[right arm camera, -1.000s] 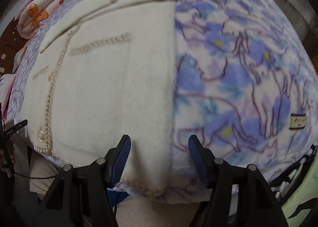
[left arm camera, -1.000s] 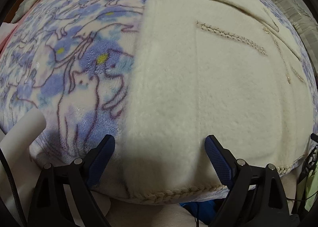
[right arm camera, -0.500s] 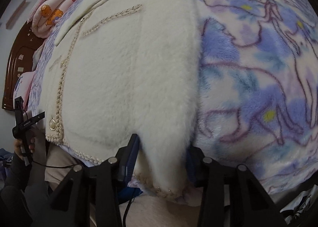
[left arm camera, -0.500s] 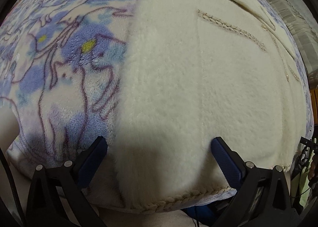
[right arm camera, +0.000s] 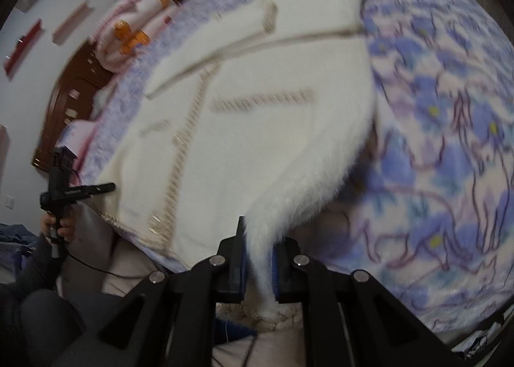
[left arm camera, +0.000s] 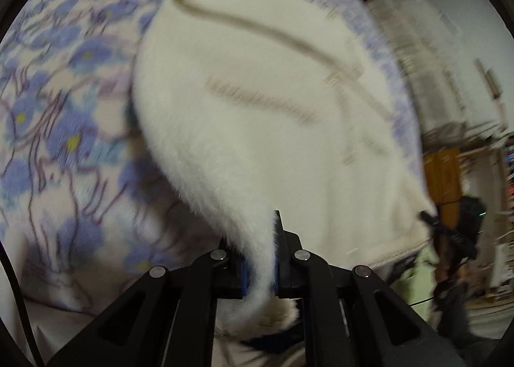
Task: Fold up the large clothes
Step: 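Grasp the cardigan hem with both grippers and lift it, then fold the hem up over the collar with both grippers and release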
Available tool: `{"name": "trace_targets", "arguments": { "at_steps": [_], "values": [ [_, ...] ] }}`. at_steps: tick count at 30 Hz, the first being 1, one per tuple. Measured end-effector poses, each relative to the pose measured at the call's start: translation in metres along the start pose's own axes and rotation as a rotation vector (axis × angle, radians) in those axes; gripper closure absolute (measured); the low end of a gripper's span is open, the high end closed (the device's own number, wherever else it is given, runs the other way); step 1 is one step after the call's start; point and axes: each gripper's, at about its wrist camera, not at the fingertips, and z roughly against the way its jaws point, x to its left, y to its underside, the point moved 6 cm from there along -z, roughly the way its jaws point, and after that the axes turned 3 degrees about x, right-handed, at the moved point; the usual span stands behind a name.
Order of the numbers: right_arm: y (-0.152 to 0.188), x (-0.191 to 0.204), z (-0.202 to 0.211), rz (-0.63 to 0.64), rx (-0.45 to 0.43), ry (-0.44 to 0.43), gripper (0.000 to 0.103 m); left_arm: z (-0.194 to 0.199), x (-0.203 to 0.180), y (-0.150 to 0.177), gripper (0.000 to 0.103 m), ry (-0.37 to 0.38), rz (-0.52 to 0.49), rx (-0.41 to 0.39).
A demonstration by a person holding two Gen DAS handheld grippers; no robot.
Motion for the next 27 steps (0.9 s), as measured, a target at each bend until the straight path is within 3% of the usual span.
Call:
{"name": "trace_targets", "arguments": {
  "at_steps": [4, 8, 13, 18, 21, 22, 23, 24, 25, 27],
  "values": [
    [-0.054, 0.016, 0.027, -0.015, -0.127, -0.086, 0.093, 0.038, -0.032, -0.051, 0.095, 0.094, 0.025, -0.132],
    [-0.121, 0.019, 0.049, -0.051, -0.239, -0.139, 0.093, 0.061, -0.049, -0.112, 0.095, 0.116, 0.052, -0.221],
    [-0.208, 0.006, 0.052, -0.094, -0.319, -0.111, 0.093, 0.066, -0.038, -0.205, 0.095, 0.081, 0.118, -0.293],
    [-0.300, -0.041, 0.006, -0.197, -0.329, -0.035, 0.090, 0.035, -0.020, -0.289, 0.090, -0.014, 0.172, -0.329],
    [-0.335, -0.083, -0.040, -0.291, -0.266, 0.024, 0.077, -0.013, 0.006, -0.335, 0.076, -0.063, 0.216, -0.260],
    [-0.340, -0.094, -0.055, -0.322, -0.235, 0.031, 0.069, -0.027, 0.012, -0.344, 0.065, -0.066, 0.220, -0.230],
    [-0.344, -0.105, -0.072, -0.345, -0.201, 0.049, 0.062, -0.041, 0.020, -0.352, 0.046, -0.089, 0.232, -0.205],
    [-0.347, -0.112, -0.081, -0.345, -0.192, 0.094, 0.048, -0.050, 0.026, -0.355, 0.037, -0.131, 0.240, -0.205],
    [-0.348, -0.115, -0.086, -0.334, -0.192, 0.118, 0.040, -0.056, 0.030, -0.361, 0.030, -0.179, 0.225, -0.216],
    [-0.351, -0.119, -0.091, -0.294, -0.205, 0.139, 0.039, -0.064, 0.032, -0.364, 0.028, -0.223, 0.179, -0.220]
  ]
}}
